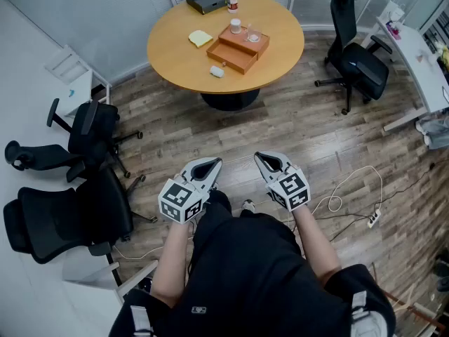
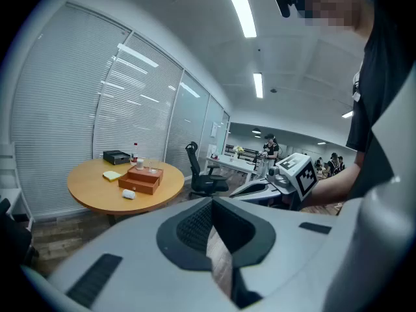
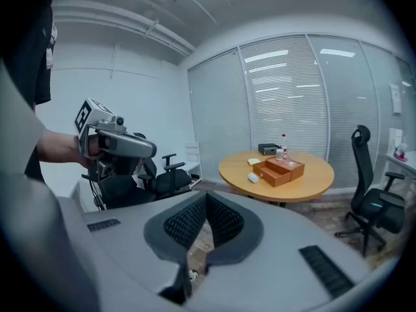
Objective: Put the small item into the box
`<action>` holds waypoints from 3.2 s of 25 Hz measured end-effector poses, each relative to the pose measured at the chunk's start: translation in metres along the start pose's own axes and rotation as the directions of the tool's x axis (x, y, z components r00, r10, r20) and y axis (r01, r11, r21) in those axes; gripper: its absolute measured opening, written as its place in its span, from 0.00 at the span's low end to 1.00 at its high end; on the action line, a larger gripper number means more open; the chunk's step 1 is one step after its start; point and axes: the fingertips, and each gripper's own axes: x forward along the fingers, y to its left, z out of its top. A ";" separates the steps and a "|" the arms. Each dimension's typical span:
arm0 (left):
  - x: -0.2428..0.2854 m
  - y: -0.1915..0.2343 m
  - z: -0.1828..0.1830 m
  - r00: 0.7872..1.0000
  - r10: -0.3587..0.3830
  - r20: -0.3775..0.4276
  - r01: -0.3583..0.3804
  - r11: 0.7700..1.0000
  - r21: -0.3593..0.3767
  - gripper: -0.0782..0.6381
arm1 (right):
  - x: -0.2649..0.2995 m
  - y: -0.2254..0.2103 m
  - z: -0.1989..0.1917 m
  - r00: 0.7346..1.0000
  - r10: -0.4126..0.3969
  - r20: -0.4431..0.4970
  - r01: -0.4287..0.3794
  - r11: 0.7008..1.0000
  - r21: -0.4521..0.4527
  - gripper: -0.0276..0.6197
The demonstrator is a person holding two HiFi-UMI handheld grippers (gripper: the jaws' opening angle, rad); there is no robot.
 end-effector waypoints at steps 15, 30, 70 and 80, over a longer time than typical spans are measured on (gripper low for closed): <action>-0.014 -0.011 -0.004 1.000 -0.023 0.017 0.023 1.000 0.004 0.12 | -0.006 0.013 -0.009 1.000 0.001 -0.001 -0.001 0.999 0.037 0.05; -0.026 0.017 -0.003 0.999 -0.012 0.035 0.013 1.000 -0.027 0.12 | 0.018 0.018 0.002 0.999 0.034 0.027 -0.037 0.995 0.090 0.05; -0.038 0.204 0.017 0.986 -0.166 0.019 0.167 0.986 -0.026 0.12 | 0.170 0.014 0.044 0.997 -0.074 0.024 0.070 0.988 0.139 0.05; -0.042 0.212 0.016 0.986 -0.164 0.003 0.164 0.986 -0.032 0.12 | 0.177 0.002 0.045 0.996 -0.086 0.016 0.083 0.984 0.158 0.05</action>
